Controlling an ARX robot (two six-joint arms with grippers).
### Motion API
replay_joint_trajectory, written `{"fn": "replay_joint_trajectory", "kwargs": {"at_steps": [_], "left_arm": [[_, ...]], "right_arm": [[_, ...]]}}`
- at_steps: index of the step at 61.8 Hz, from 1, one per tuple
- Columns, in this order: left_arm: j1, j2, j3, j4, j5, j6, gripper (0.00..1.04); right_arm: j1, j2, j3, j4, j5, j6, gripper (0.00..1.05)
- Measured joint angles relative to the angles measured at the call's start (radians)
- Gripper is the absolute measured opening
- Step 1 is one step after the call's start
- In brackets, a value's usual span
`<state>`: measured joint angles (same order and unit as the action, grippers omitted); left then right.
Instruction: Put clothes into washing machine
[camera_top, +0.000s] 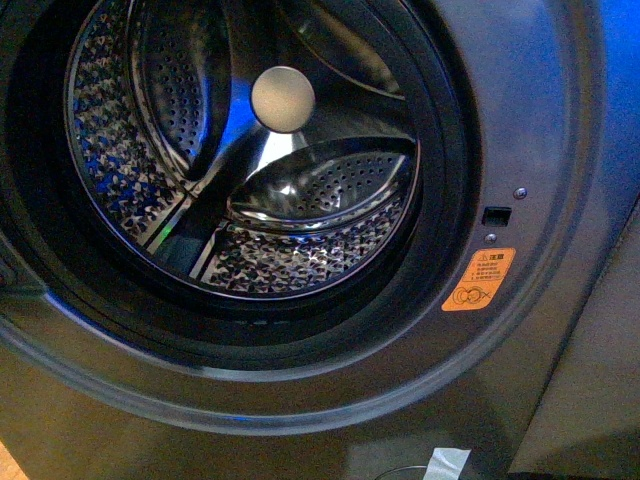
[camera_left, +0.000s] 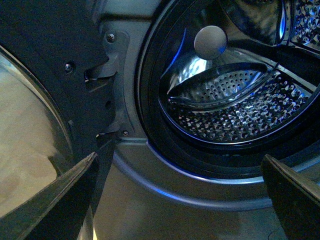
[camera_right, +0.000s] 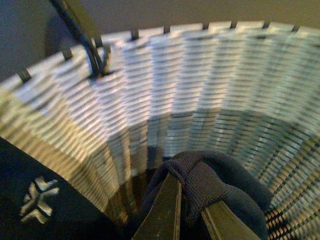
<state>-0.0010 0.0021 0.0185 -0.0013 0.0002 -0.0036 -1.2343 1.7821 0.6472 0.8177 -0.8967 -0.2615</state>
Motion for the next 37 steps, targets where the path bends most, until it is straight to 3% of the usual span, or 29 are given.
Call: {"fn": "replay_joint_trajectory", "kwargs": {"at_steps": [20, 37], "left_arm": [[0.0, 0.0, 0.0, 0.0, 0.0, 0.0, 0.98], [0.0, 0.0, 0.0, 0.0, 0.0, 0.0, 0.98]], "right_arm": [[0.034, -0.328, 0.037, 0.033, -0.089, 0.274, 0.03], [0.186, -0.51, 0.277, -0.005, -0.032, 0.533, 0.03]]}}
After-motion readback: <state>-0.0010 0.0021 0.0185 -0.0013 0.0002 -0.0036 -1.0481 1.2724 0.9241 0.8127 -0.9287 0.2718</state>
